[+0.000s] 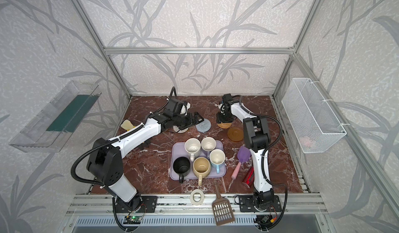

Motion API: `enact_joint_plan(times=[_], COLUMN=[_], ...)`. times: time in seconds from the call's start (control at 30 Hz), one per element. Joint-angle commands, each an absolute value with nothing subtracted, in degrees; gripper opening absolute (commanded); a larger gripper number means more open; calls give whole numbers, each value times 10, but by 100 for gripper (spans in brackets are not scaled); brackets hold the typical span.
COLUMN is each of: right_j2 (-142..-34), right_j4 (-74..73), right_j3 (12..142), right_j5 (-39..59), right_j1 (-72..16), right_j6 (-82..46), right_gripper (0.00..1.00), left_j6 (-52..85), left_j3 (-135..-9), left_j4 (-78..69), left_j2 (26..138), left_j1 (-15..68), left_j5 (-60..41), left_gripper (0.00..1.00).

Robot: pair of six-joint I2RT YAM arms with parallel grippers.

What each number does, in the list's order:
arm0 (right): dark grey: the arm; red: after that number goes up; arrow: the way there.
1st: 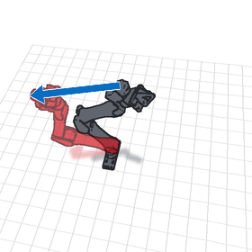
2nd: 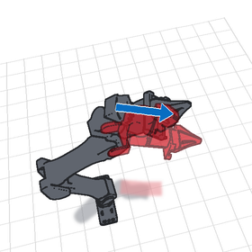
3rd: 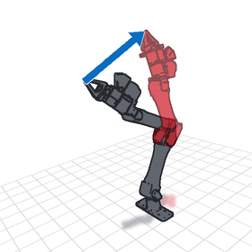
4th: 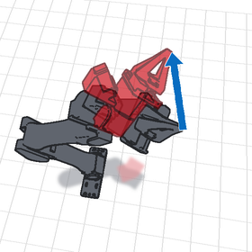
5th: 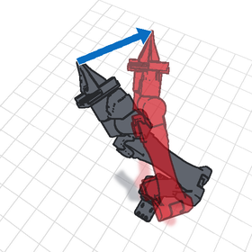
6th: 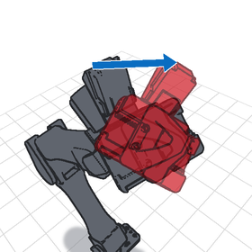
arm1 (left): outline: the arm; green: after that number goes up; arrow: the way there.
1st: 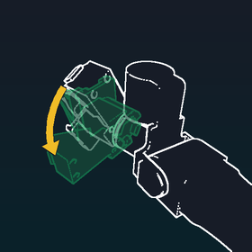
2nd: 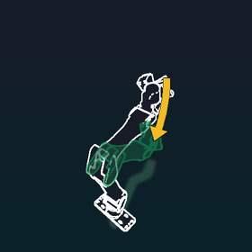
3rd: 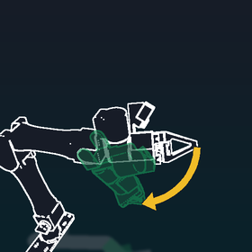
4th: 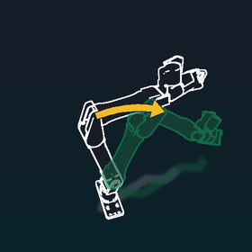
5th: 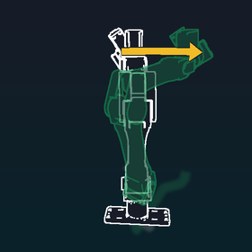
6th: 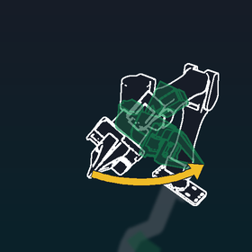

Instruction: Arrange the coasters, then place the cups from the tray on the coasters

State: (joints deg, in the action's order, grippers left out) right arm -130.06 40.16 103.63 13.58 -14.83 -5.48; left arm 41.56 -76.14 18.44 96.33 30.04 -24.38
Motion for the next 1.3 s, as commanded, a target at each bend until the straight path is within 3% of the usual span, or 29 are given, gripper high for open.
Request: enact_joint_plan(times=[0.0, 0.67, 1.27], right_j2=[-1310, -1313, -1284], right_j4=[424, 448, 437], right_j3=[1043, 1033, 1029], right_j5=[148, 150, 118], right_j1=[-147, -178, -185], right_j6=[-49, -40, -39], right_gripper=[56, 48, 49], left_j6=[420, 453, 457], left_j3=[-777, -742, -719], left_j4=[180, 144, 137], left_j2=[964, 949, 925], left_j1=[304, 308, 309], left_j5=[-238, -257, -242], left_gripper=[98, 99, 98])
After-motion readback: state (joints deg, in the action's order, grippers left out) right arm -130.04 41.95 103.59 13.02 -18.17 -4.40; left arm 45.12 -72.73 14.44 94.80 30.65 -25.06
